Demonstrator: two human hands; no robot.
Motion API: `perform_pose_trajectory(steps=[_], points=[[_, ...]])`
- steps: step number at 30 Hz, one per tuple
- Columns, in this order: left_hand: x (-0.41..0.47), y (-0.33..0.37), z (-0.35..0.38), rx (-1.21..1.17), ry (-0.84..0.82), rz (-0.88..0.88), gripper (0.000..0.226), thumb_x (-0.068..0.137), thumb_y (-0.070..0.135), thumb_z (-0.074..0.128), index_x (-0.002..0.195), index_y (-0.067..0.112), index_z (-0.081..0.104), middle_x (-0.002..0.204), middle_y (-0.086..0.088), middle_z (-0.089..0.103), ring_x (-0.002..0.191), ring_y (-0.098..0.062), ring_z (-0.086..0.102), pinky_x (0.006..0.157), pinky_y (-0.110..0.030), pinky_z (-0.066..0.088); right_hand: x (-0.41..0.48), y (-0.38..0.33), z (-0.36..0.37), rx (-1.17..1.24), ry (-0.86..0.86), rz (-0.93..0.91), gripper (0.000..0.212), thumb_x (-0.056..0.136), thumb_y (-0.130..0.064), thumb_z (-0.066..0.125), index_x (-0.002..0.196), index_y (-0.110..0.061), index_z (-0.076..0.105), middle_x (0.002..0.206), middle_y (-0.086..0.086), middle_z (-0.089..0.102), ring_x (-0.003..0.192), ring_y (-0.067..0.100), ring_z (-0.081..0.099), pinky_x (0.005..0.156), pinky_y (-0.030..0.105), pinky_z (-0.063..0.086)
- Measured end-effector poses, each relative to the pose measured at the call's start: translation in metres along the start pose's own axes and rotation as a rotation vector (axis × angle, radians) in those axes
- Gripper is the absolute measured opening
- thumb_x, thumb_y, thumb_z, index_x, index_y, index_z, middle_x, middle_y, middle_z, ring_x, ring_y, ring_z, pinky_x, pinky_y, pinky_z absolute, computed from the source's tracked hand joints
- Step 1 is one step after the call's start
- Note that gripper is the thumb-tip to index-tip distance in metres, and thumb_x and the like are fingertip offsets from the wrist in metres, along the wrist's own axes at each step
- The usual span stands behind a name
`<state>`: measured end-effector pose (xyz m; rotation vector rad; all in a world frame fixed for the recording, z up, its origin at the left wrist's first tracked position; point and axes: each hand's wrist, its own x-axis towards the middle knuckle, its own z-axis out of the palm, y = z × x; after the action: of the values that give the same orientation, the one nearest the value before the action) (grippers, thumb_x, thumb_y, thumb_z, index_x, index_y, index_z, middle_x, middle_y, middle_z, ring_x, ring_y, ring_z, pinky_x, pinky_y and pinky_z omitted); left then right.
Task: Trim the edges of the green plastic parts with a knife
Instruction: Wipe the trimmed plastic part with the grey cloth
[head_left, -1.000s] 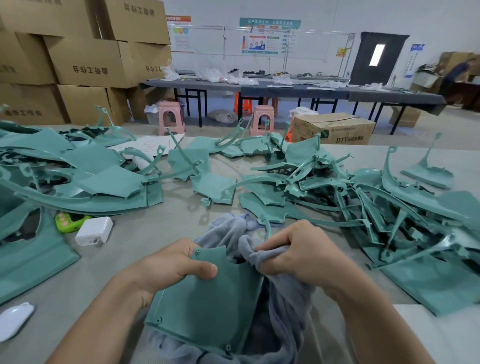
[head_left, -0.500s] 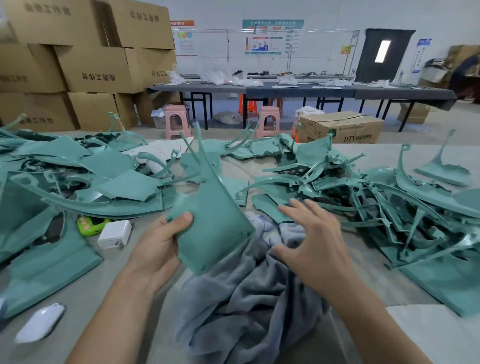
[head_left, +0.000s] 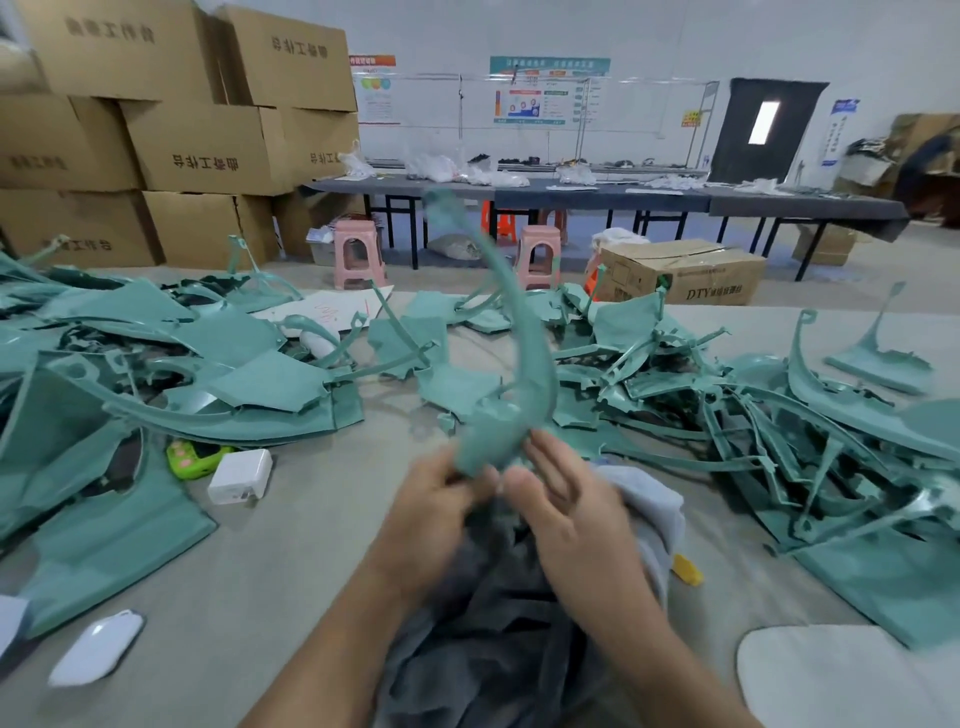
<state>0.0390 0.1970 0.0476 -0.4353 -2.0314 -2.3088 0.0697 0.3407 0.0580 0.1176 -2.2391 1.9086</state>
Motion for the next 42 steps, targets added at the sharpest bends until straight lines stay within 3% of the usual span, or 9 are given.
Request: perform_pose_trajectory(steps=[4, 10, 14, 17, 20, 22, 28, 33, 42], points=[[-0.01, -0.014, 0.016, 0.775, -0.288, 0.215, 0.09, 0.071, 0.024, 0.071, 0.152, 0.044, 0.037, 0.157, 0.03, 0.032, 0.147, 0.008, 0.022, 0.123, -0.028, 0.022, 0.008, 0.002, -0.003, 0.533, 0.007, 0.411, 0.029, 0.095, -0.026, 0.069, 0.12, -0.011, 0.068, 0.109, 0.012, 0.077, 0.098, 0.024, 0.075, 0.074, 0.037, 0.061], [-0.018, 0.017, 0.028, 0.131, -0.026, 0.03, 0.076, 0.073, 0.01, 0.076, 0.142, 0.031, 0.052, 0.141, 0.008, 0.061, 0.13, -0.017, 0.058, 0.1, -0.041, 0.052, -0.006, 0.0, -0.058, 0.712, 0.036, 0.4, 0.038, 0.081, -0.001, 0.066, 0.119, 0.001, 0.066, 0.11, 0.022, 0.075, 0.087, 0.034, 0.075, 0.067, 0.042, 0.063], [-0.029, 0.031, 0.057, -0.026, 0.001, -0.21, 0.031, 0.08, -0.004, 0.072, 0.11, 0.006, 0.07, 0.101, -0.017, 0.077, 0.091, -0.039, 0.073, 0.072, -0.044, 0.061, -0.036, -0.003, -0.073, 0.297, 0.069, 0.326, 0.027, 0.083, -0.008, 0.077, 0.11, -0.007, 0.074, 0.096, 0.008, 0.08, 0.081, 0.021, 0.077, 0.062, 0.029, 0.059], [-0.045, 0.036, 0.087, 0.326, 0.258, 0.047, 0.03, 0.088, -0.006, 0.061, 0.101, 0.019, 0.072, 0.089, 0.004, 0.077, 0.089, -0.017, 0.072, 0.075, -0.024, 0.057, -0.056, -0.015, -0.073, -0.179, 0.312, 0.102, 0.029, 0.086, -0.041, 0.074, 0.114, -0.035, 0.071, 0.1, -0.022, 0.075, 0.091, -0.003, 0.07, 0.077, 0.019, 0.054], [-0.074, 0.044, 0.122, 0.663, -0.066, 0.275, 0.053, 0.098, 0.005, 0.052, 0.145, 0.028, 0.049, 0.142, 0.01, 0.057, 0.129, 0.001, 0.048, 0.098, 0.001, 0.032, -0.078, -0.032, -0.065, 0.246, 0.112, 0.163, 0.039, 0.084, -0.056, 0.067, 0.119, -0.039, 0.068, 0.107, -0.016, 0.077, 0.103, 0.002, 0.071, 0.086, 0.025, 0.058], [-0.085, 0.045, 0.129, 0.637, -0.262, 0.279, 0.071, 0.089, 0.001, 0.057, 0.151, 0.032, 0.042, 0.158, 0.02, 0.036, 0.144, 0.009, 0.026, 0.115, -0.009, 0.022, -0.09, -0.032, -0.076, 0.508, 0.162, 0.197, 0.019, 0.095, -0.035, 0.068, 0.112, -0.028, 0.073, 0.107, -0.008, 0.079, 0.1, 0.01, 0.074, 0.075, 0.023, 0.06], [-0.106, 0.061, 0.138, 0.319, -0.016, 0.17, 0.062, 0.089, 0.02, 0.075, 0.132, 0.059, 0.052, 0.122, 0.035, 0.056, 0.116, 0.018, 0.051, 0.091, -0.008, 0.044, -0.155, -0.036, -0.159, 0.69, 0.288, 0.162, 0.033, 0.078, -0.013, 0.07, 0.11, -0.007, 0.077, 0.114, 0.014, 0.076, 0.103, 0.029, 0.074, 0.073, 0.033, 0.062], [-0.156, 0.048, 0.21, -0.067, -0.455, -0.162, 0.035, 0.09, 0.006, 0.069, 0.1, 0.038, 0.077, 0.111, -0.004, 0.077, 0.1, -0.02, 0.074, 0.073, -0.026, 0.059, -0.251, -0.006, -0.213, 0.698, 0.465, 0.184, 0.032, 0.077, -0.008, 0.07, 0.108, -0.009, 0.079, 0.117, 0.02, 0.074, 0.104, 0.031, 0.074, 0.074, 0.034, 0.061], [-0.324, -0.025, 0.371, 0.108, -0.98, -0.444, 0.024, 0.073, 0.015, 0.062, 0.092, 0.025, 0.073, 0.09, -0.003, 0.078, 0.085, -0.027, 0.075, 0.076, -0.048, 0.06, -0.499, 0.052, -0.276, 0.769, 1.138, 0.554, 0.047, 0.075, -0.012, 0.072, 0.12, 0.003, 0.069, 0.115, 0.022, 0.074, 0.101, 0.035, 0.074, 0.083, 0.041, 0.061]])
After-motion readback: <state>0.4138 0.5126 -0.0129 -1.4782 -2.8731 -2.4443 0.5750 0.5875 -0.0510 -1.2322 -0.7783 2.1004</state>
